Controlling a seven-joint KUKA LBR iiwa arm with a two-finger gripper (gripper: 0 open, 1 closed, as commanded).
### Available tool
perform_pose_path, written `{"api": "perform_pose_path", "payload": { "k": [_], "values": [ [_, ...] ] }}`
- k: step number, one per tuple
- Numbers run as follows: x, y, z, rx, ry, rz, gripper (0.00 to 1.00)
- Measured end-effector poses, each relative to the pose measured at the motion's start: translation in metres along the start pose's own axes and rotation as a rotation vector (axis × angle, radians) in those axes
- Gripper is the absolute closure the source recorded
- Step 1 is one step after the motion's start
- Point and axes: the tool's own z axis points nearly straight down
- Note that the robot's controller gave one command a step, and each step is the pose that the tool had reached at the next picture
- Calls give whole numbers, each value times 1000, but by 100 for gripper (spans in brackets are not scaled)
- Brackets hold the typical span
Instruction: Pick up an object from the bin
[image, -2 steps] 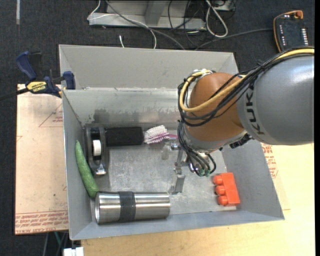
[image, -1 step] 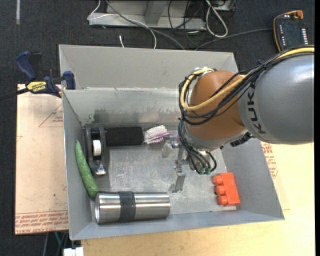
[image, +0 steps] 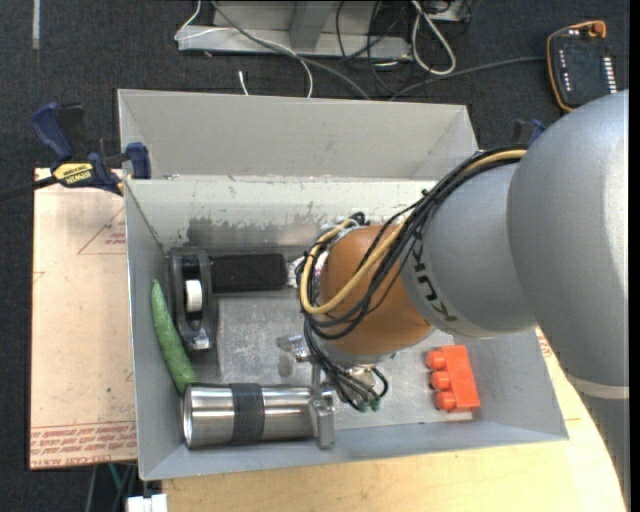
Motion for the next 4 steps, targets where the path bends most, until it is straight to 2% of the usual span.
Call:
{"api": "perform_pose_path", "payload": {
  "k": [1, 2, 3, 4],
  "values": [
    [-6, -8, -13, -8, -17, -3, 0],
    [-9, 69, -15, 1, 7, -79, 0],
    [-19, 62, 14, -4, -21, -159, 0],
    [-16, 80, 14, 30, 20, 281, 100]
  ]
}}
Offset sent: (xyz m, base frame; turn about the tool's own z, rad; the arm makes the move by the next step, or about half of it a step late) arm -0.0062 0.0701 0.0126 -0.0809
